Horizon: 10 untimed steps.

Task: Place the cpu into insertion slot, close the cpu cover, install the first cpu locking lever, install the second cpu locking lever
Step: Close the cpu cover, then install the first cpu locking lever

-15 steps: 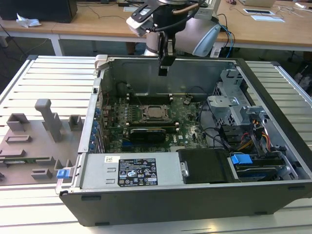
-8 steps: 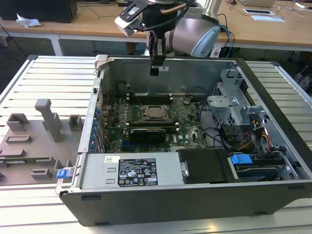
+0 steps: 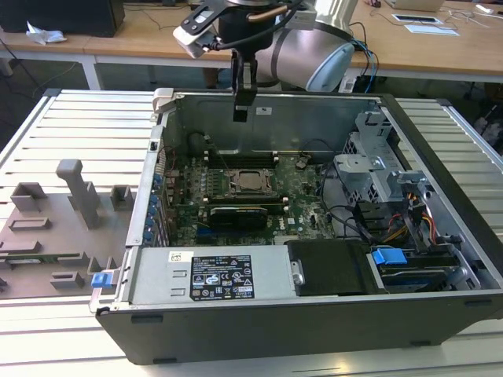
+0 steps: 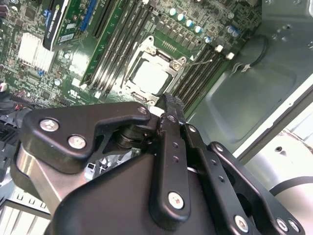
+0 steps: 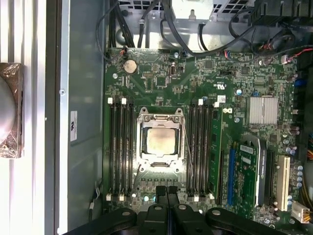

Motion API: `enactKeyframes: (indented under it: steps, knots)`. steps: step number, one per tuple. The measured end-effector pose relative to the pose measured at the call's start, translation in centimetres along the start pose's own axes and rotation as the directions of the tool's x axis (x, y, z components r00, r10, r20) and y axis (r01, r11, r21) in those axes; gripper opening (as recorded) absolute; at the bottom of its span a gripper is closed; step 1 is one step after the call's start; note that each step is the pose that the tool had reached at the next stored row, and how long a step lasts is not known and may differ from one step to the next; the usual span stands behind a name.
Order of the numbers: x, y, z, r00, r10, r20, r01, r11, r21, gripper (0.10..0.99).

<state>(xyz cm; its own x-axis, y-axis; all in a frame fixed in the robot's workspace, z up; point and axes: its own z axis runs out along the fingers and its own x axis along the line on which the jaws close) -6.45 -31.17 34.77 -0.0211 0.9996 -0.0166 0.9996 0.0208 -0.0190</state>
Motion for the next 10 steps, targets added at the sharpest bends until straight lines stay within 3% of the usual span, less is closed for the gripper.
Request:
enactKeyframes:
  steps: [10]
  knots:
    - [0.00, -0.21, 0.01, 1.0000, 0.000, 0.0000, 0.000, 1.0000, 0.000, 0.106]
